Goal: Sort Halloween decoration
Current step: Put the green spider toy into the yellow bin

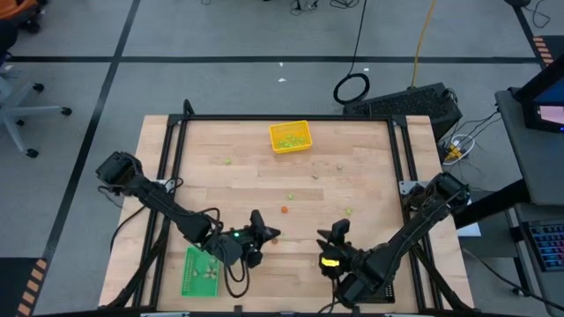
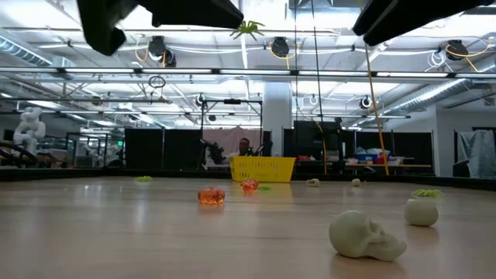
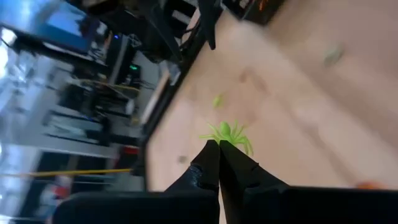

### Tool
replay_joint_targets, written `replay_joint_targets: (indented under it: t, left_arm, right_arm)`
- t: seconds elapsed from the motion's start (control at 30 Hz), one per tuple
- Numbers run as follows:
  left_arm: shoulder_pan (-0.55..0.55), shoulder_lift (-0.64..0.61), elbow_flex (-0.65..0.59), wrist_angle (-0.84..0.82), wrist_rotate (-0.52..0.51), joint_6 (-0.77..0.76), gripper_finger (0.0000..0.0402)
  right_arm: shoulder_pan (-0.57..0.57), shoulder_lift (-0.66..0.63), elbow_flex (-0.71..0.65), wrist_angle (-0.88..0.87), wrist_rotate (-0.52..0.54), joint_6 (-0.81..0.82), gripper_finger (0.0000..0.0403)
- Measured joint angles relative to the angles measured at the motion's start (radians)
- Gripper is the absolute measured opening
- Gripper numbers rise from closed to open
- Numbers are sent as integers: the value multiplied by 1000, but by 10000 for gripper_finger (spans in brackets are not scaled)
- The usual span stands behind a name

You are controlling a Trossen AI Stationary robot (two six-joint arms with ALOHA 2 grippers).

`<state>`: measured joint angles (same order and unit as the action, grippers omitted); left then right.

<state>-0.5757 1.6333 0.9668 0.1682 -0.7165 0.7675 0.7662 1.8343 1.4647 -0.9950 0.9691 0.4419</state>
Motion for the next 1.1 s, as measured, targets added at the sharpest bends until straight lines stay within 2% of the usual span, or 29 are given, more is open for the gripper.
replay_joint_targets:
  t: [0.3,0.57,0.8,1.0,1.1]
  left_arm:
    - [39,0,0,9,-52,308,0]
    - [87,0,0,9,-54,309,0]
    - [149,0,0,36,-47,95,0]
    - [238,-19,0,45,16,-99,0]
    - [303,-52,2,43,95,-188,0]
  right_arm:
    - [-47,-30,0,-102,-56,-43,134]
    - [-67,-44,0,-148,-58,-37,134]
    - [-85,-44,0,-220,-57,31,134]
    - [-86,-44,0,-295,-55,93,134]
    - [-86,-44,0,-321,-53,113,134]
